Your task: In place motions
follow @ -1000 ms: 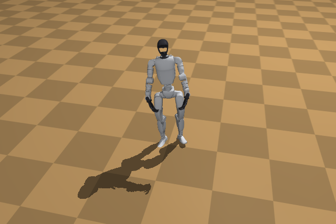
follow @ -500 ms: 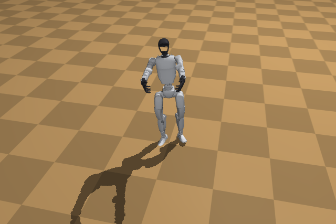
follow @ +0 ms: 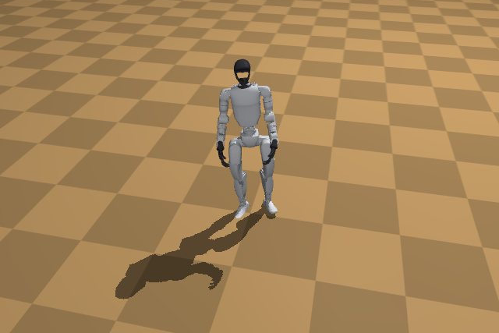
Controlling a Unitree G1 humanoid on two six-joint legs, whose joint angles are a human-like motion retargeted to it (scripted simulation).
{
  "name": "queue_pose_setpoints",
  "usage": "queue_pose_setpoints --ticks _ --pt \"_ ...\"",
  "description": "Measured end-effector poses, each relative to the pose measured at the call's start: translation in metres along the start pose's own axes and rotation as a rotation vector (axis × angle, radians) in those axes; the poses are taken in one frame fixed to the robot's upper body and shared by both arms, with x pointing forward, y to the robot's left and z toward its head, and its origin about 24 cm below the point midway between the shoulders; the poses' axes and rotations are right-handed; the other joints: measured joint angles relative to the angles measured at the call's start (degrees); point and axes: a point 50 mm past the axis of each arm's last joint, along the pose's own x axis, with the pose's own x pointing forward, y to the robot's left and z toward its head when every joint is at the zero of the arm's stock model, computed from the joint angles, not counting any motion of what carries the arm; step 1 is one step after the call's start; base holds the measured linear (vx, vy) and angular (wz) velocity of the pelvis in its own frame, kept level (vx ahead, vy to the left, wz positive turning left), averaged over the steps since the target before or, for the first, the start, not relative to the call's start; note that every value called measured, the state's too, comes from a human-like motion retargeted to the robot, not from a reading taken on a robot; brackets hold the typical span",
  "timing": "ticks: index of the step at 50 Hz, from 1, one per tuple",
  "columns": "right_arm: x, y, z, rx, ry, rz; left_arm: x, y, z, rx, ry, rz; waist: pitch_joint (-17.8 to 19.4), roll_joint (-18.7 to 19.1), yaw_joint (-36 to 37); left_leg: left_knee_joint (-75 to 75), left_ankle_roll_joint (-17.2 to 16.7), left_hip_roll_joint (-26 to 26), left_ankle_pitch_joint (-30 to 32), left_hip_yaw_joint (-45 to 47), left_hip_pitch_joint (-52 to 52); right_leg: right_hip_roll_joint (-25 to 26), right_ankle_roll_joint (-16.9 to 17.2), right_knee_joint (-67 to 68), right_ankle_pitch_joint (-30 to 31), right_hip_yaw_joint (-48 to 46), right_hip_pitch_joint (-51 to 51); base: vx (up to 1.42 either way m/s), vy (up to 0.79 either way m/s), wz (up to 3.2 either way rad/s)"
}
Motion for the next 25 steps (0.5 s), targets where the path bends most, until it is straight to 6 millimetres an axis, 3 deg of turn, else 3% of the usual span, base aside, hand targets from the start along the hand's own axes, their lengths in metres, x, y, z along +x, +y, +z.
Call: queue_pose_setpoints --ticks 3,5,7,8,10,12,14,15,18,21,25 --pt "-0.045 0.008 -0.111 0.053 0.556 0.103 -0.043 0.006 -0.102 -0.085 0.404 -0.017 -0.14 0.06 -0.5 -0.14 0.0 0.0 0.16 -0.04 -0.56 -0.02 0.09 -0.09 0.02 -0.08 -0.52 0.0 0.0 0.0" --pt "-0.108 0.015 -0.168 0.061 1.073 0.259 -0.087 0.004 -0.157 -0.2 0.678 0.041 -0.41 0.21 -1.0 -0.21 -0.02 0.07 0.13 0.1 -0.94 0.05 0.12 -0.09 0.04 0.15 -1.06 0.0 0.0 0.0" --pt "-0.176 0.016 -0.191 0.114 1.618 0.388 -0.125 -0.009 -0.196 -0.418 0.875 0.173 0.53 0.37 -1.2 -0.35 -0.04 0.11 -0.01 0.33 -0.67 0.19 0.16 -0.12 0.05 0.5 -1.08 0.0 0.0 0.0" --pt "-0.201 0.019 -0.197 0.176 1.779 0.431 -0.139 -0.02 -0.211 -0.556 0.936 0.247 1.34 0.28 -1.15 -0.42 -0.05 0.08 -0.05 0.47 -0.34 0.2 0.15 -0.11 0.08 0.7 -0.9 0.0 0.0 0.0" --pt "-0.23 0.038 -0.209 0.391 1.83 0.383 -0.153 -0.047 -0.231 -0.84 0.94 0.373 3.12 -0.21 -0.99 -0.41 -0.04 0.03 -0.02 0.65 0.27 0.05 0.13 0.02 0.1 0.95 -0.42 0.03 -0.02 -0.05" --pt "-0.23 0.072 -0.224 0.708 1.574 0.229 -0.155 -0.067 -0.238 -1.04 0.826 0.404 4.85 -0.58 -0.77 -0.27 -0.06 0.04 0.1 0.76 0.89 -0.08 0.09 0.07 0.08 1.01 0.34 0.1 -0.05 -0.04" --pt "-0.219 0.09 -0.227 1.03 1.263 0.084 -0.164 -0.081 -0.246 -1.144 0.779 0.356 5.63 -0.63 -0.61 -0.29 -0.06 0.05 0.17 0.73 1.38 -0.05 0.11 -0.02 0.07 0.89 0.96 0.12 -0.03 0.03" --pt "-0.216 0.094 -0.227 1.183 1.134 0.005 -0.171 -0.088 -0.25 -1.167 0.791 0.319 5.75 -0.54 -0.47 -0.35 -0.06 0.06 0.19 0.7 1.58 0.0 0.13 -0.06 0.08 0.82 1.17 0.07 0.01 0.03" --pt "-0.217 0.092 -0.226 1.465 1.03 -0.171 -0.195 -0.09 -0.262 -1.07 0.934 0.286 5.65 0.16 -0.94 -0.4 -0.04 0.33 0.2 0.64 1.39 0.18 0.2 -0.04 0.25 0.87 0.91 -0.03 0.01 -0.01" --pt "-0.206 0.076 -0.224 1.41 1.084 -0.289 -0.197 -0.076 -0.262 -0.895 1.017 0.334 6.41 0.74 -1.78 -0.33 -0.03 0.54 0.23 0.77 1.26 0.29 0.17 -0.01 0.52 1.06 0.64 -0.15 0.03 -0.06" --pt "-0.175 0.052 -0.212 0.977 1.203 -0.27 -0.165 -0.049 -0.242 -0.7 0.947 0.393 8.11 0.77 -1.77 -0.14 -0.03 0.6 0.47 0.82 1.45 0.17 0.04 0.04 0.9 1.1 0.82 -0.2 0.04 -0.01"
